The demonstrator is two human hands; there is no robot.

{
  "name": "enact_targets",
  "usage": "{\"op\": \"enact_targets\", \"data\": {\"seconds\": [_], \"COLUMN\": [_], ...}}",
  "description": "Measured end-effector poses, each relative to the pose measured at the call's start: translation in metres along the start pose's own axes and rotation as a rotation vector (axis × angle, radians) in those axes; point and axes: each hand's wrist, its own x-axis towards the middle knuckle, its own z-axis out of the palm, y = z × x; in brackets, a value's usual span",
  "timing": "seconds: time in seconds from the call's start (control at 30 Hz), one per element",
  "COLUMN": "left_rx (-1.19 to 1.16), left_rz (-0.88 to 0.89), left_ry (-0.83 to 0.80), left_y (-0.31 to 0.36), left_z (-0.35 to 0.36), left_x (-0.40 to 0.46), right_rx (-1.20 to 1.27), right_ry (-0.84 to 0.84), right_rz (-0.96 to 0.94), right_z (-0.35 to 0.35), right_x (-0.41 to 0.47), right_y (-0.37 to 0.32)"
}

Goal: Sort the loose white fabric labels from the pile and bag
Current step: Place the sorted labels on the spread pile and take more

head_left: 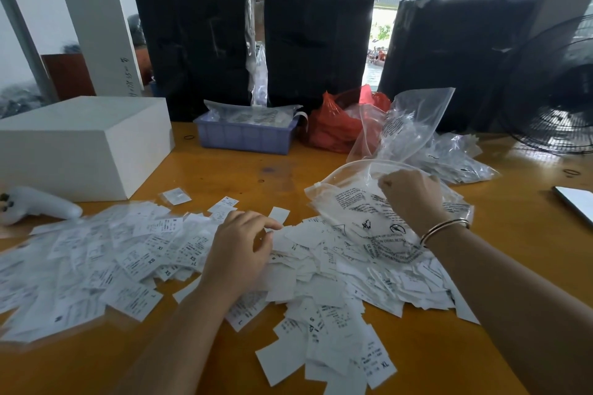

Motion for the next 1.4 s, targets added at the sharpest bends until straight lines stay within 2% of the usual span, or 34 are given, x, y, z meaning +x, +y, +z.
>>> {"op": "enact_targets", "data": {"seconds": [0.07,0.13,0.2,0.27,0.33,0.4,0.47,0.57,0.67,0.8,0.87,1.0,1.17,1.3,1.4], "left_rx": [-0.018,-0.102,-0.278,-0.491,-0.630,-0.646,-0.614,-0.601,-0.707,-0.886,-0.961,-1.026,-1.086,-1.084,-1.042], "left_rz": [-0.015,-0.043,-0.111,-0.180,-0.221,-0.261,-0.304,-0.360,-0.465,-0.574,-0.599,-0.605,-0.596,-0.555,-0.506], "left_ry": [0.011,0.041,0.023,-0.079,-0.198,-0.302,-0.309,-0.193,-0.083,-0.032,-0.026,-0.011,-0.015,-0.051,-0.062], "left_y": [0.002,0.004,0.007,0.011,0.012,0.014,0.015,0.015,0.013,0.011,0.010,0.011,0.013,0.014,0.015], "left_z": [0.000,0.000,-0.002,-0.004,-0.003,0.000,0.001,0.001,-0.002,-0.004,-0.004,-0.004,-0.005,-0.003,0.001], "left_x": [0.001,0.001,0.001,0.002,0.001,0.002,0.001,0.003,0.003,0.004,0.004,0.005,0.004,0.006,0.006], "right_rx": [0.120,0.370,0.699,0.959,1.102,1.185,1.209,1.189,0.867,0.355,0.271,0.302,0.716,1.016,1.139], "right_ry": [0.128,0.176,0.063,-0.127,-0.284,-0.350,-0.360,-0.296,-0.188,-0.287,-0.248,-0.147,0.034,-0.048,-0.105], "right_rz": [-0.057,-0.101,-0.106,-0.062,-0.041,-0.040,-0.036,0.005,-0.073,-0.288,-0.336,-0.342,-0.134,0.029,0.009], "right_z": [-0.008,-0.016,-0.021,-0.021,-0.014,-0.005,0.001,0.006,0.013,0.022,0.024,0.024,0.015,0.012,0.009], "right_x": [-0.003,-0.011,-0.027,-0.047,-0.067,-0.080,-0.085,-0.087,-0.091,-0.098,-0.100,-0.102,-0.103,-0.106,-0.109], "right_y": [-0.008,-0.023,-0.045,-0.066,-0.082,-0.093,-0.098,-0.101,-0.095,-0.090,-0.092,-0.091,-0.089,-0.088,-0.092]}}
